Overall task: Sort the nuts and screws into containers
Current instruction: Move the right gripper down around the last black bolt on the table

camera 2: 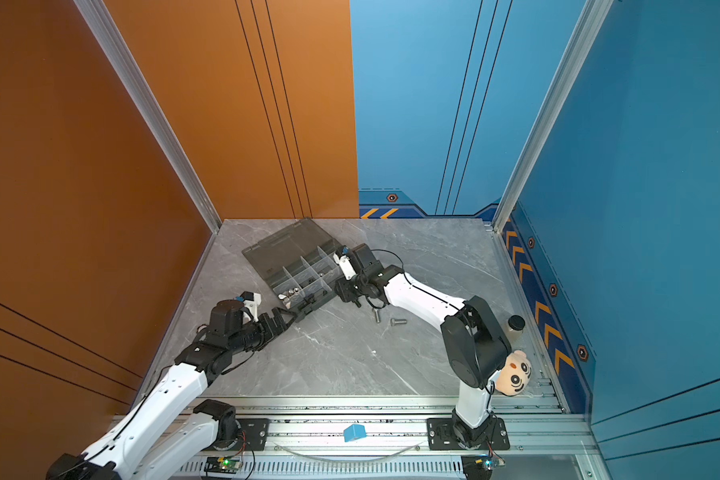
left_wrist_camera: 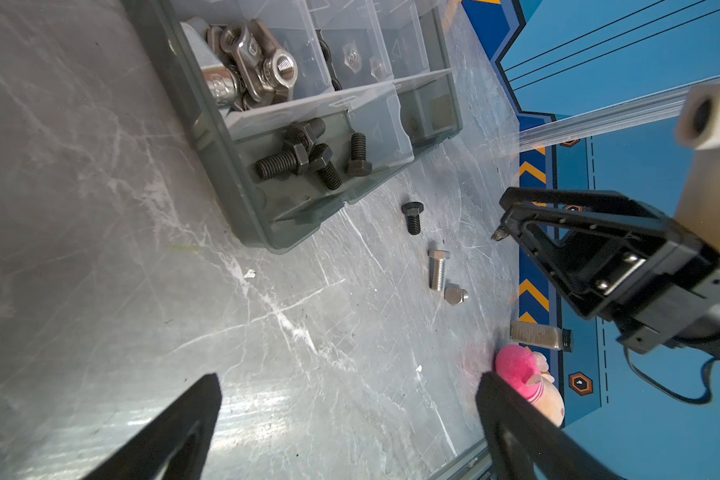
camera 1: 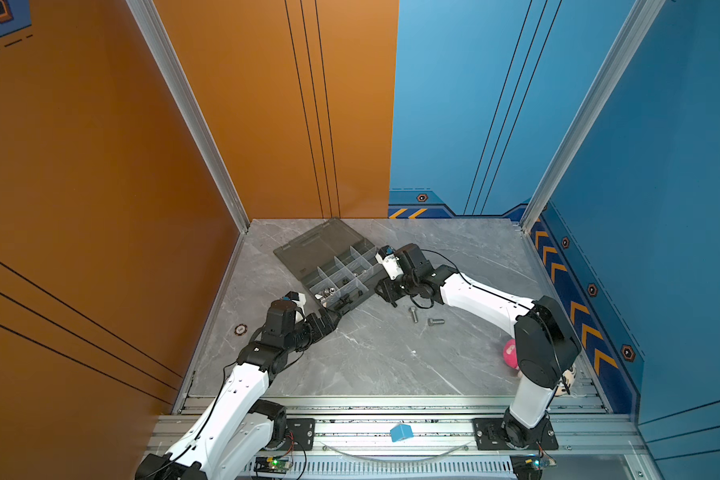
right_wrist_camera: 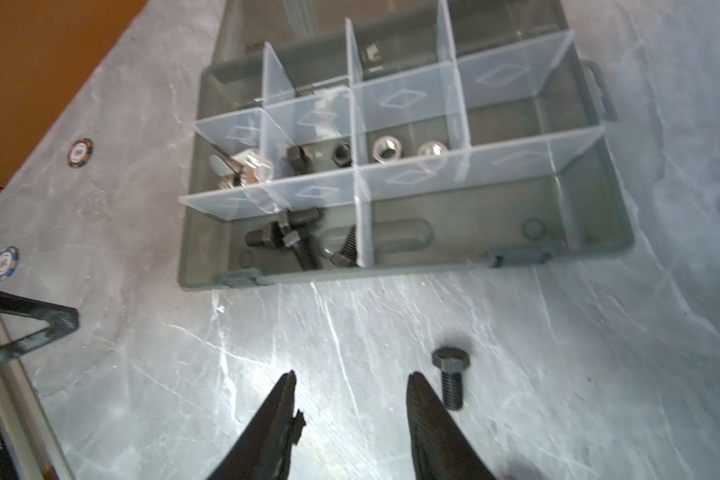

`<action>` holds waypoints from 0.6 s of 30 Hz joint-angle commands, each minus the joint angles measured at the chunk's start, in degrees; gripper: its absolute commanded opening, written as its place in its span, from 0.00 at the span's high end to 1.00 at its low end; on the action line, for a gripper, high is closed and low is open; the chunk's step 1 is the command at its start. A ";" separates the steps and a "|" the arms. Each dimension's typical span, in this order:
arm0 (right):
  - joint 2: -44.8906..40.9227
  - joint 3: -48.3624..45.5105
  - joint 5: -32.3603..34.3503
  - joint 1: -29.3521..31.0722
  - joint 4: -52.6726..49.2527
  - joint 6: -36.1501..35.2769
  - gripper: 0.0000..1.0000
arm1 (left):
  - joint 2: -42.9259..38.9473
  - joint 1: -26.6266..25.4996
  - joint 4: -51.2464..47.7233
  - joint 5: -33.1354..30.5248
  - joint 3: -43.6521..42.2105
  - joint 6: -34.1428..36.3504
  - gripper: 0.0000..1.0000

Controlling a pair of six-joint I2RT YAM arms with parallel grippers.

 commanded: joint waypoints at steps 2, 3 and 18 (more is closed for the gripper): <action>-1.49 -3.99 1.59 -2.44 1.32 -1.04 0.53 | 0.33 -0.12 0.31 1.12 1.86 0.15 0.02; -1.36 -4.40 1.64 -2.85 1.53 -1.14 0.53 | 0.27 -0.08 0.31 1.11 1.87 0.13 0.02; 7.58 -1.81 -1.08 -5.12 3.25 -1.30 0.53 | 0.07 -0.26 0.15 0.60 1.68 0.21 0.02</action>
